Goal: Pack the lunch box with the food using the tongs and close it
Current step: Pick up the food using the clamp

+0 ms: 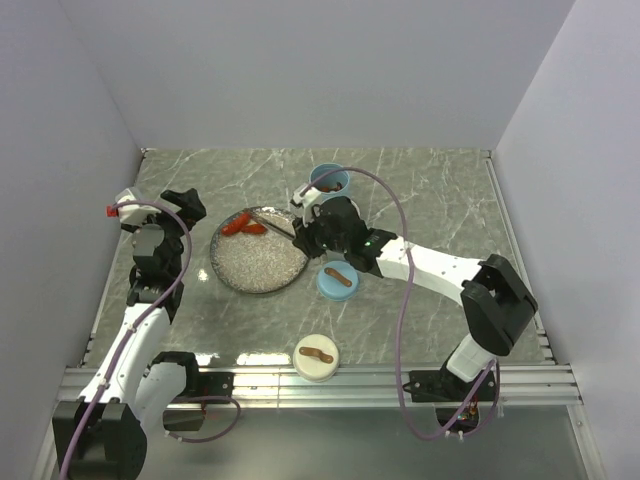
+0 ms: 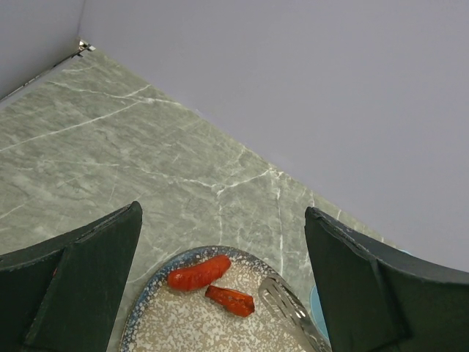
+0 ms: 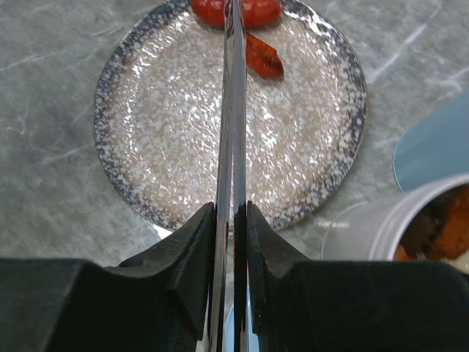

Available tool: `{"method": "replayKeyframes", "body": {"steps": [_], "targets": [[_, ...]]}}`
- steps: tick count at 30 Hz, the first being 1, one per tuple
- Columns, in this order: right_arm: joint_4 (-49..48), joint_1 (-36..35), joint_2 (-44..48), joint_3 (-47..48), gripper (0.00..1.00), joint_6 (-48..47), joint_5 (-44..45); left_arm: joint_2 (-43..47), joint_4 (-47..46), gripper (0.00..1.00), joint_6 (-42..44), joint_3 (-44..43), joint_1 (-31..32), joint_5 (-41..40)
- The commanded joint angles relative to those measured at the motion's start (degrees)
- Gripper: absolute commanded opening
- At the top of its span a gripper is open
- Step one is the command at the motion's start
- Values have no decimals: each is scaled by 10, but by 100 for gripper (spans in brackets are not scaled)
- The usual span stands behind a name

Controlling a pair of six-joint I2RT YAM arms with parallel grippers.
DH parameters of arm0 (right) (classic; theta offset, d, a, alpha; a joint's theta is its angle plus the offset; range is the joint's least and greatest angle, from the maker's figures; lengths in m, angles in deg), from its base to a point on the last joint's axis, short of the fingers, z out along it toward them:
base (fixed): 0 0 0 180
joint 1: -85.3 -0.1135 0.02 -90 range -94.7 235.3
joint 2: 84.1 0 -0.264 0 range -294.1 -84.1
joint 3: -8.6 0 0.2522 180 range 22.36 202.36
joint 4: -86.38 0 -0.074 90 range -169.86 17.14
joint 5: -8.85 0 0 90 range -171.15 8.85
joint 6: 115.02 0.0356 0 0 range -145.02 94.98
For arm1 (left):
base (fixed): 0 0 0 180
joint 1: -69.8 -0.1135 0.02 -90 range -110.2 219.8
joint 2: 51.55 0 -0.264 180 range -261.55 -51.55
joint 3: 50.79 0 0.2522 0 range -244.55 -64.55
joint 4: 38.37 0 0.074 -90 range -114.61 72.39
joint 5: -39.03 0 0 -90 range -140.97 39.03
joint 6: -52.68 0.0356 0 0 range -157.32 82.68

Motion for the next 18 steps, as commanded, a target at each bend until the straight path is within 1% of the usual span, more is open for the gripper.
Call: {"method": "replayKeyframes", "body": {"steps": [1, 5, 9, 11, 14, 18], "targets": [[-7, 1, 43, -17, 20, 21, 39, 13, -25, 99, -6, 4, -2, 1], [5, 1, 63, -20, 21, 21, 50, 16, -24, 99, -6, 5, -2, 3], [0, 2, 44, -20, 28, 17, 46, 20, -22, 99, -7, 6, -2, 2], [-14, 2, 35, -27, 31, 9, 27, 23, -22, 100, -8, 7, -2, 2], [-35, 7, 27, -33, 38, 5, -2, 22, -22, 99, -7, 6, -2, 3], [-44, 14, 18, -35, 44, -19, -35, 18, -21, 99, -7, 4, -2, 3]]}}
